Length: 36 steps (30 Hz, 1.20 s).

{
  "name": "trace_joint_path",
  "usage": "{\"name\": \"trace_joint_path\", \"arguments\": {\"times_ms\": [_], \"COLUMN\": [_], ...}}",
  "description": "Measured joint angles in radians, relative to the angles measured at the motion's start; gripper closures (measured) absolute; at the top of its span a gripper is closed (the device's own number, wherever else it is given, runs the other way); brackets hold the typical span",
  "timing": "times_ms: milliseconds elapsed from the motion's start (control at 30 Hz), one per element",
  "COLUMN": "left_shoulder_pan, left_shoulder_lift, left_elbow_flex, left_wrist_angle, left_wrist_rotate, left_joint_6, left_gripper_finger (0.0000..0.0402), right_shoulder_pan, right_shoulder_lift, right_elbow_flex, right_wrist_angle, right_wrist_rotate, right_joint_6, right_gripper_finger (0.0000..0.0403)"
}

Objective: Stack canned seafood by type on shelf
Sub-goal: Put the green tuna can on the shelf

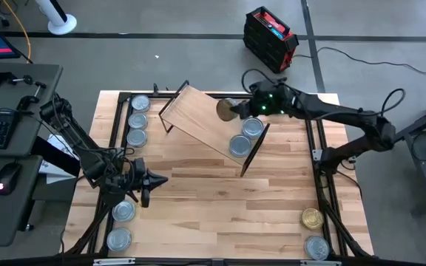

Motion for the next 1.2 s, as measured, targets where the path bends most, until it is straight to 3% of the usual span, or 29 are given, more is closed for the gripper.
{"name": "trace_joint_path", "arguments": {"times_ms": [167, 467, 567, 800, 933, 1200], "left_shoulder_pan": [0.006, 0.009, 0.022, 0.054, 0.059, 0.052], "left_shoulder_lift": [0.0, 0.0, 0.0, 0.0, 0.0, 0.0], "left_elbow_flex": [0.0, 0.0, 0.0, 0.0, 0.0, 0.0], "left_wrist_angle": [0.0, 0.0, 0.001, 0.001, 0.01, 0.027], "left_wrist_rotate": [-0.004, -0.015, -0.016, -0.017, -0.017, -0.016], "left_joint_6": [-0.07, -0.132, -0.153, -0.194, -0.202, -0.205], "left_gripper_finger": [0.0401, 0.0401, 0.0401, 0.0401, 0.0401, 0.0401], "right_shoulder_pan": [-0.07, -0.154, -0.155, -0.155, -0.155, -0.2], "right_shoulder_lift": [0.005, 0.006, 0.01, 0.04, 0.073, 0.075], "right_elbow_flex": [-0.114, -0.167, -0.168, -0.167, -0.167, -0.124], "right_wrist_angle": [0.172, 0.179, 0.178, 0.162, 0.154, 0.052], "right_wrist_rotate": [-0.099, -0.204, -0.204, -0.229, -0.272, -0.248], "right_joint_6": [0.063, 0.079, 0.068, 0.055, 0.048, -0.075], "right_gripper_finger": [0.0284, 0.0284, 0.0282, 0.021, 0.0203, 0.02]}}
